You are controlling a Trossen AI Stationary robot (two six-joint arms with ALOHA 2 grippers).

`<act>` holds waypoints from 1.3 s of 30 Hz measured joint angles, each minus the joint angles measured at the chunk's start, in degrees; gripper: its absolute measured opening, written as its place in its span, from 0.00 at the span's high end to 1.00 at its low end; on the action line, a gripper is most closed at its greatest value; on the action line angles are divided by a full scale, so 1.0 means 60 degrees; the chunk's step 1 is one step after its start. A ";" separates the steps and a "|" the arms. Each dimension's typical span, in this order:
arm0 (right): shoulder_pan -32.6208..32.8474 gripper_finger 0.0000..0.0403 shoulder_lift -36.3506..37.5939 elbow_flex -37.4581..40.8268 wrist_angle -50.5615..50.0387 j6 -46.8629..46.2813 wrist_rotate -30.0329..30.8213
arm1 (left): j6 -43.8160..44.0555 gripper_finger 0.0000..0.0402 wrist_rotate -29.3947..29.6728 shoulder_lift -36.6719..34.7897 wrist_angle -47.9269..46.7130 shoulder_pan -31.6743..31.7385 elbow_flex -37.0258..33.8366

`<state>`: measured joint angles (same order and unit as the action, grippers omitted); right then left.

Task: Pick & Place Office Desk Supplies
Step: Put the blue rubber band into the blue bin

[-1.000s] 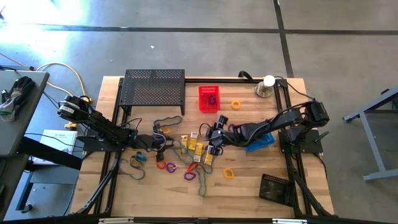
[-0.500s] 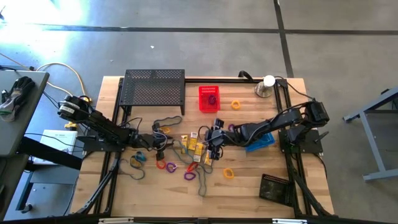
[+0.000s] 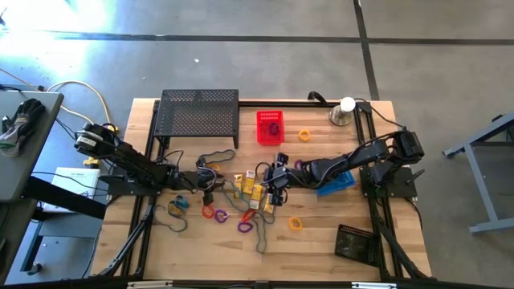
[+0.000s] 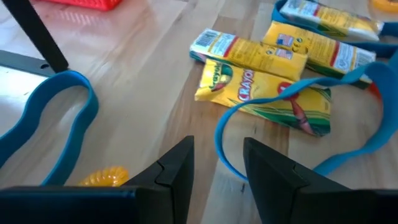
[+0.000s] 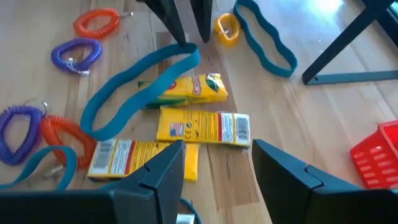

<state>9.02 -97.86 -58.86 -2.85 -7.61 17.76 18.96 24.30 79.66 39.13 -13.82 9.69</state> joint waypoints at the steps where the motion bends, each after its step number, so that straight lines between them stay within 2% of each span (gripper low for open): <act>1: 0.0000 0.56 0.0000 0.0001 0.0025 0.0024 0.0006 | -0.0003 0.67 -0.0001 0.0000 0.0011 -0.0001 0.0003; 39: 0.0000 0.56 -0.0011 0.0001 0.0295 0.0057 -0.0007 | -0.0437 0.67 0.0231 0.0000 0.0095 -0.0310 0.0233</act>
<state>9.02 -97.93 -58.85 -1.08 -7.27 17.72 16.34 25.69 79.66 39.70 -15.68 11.09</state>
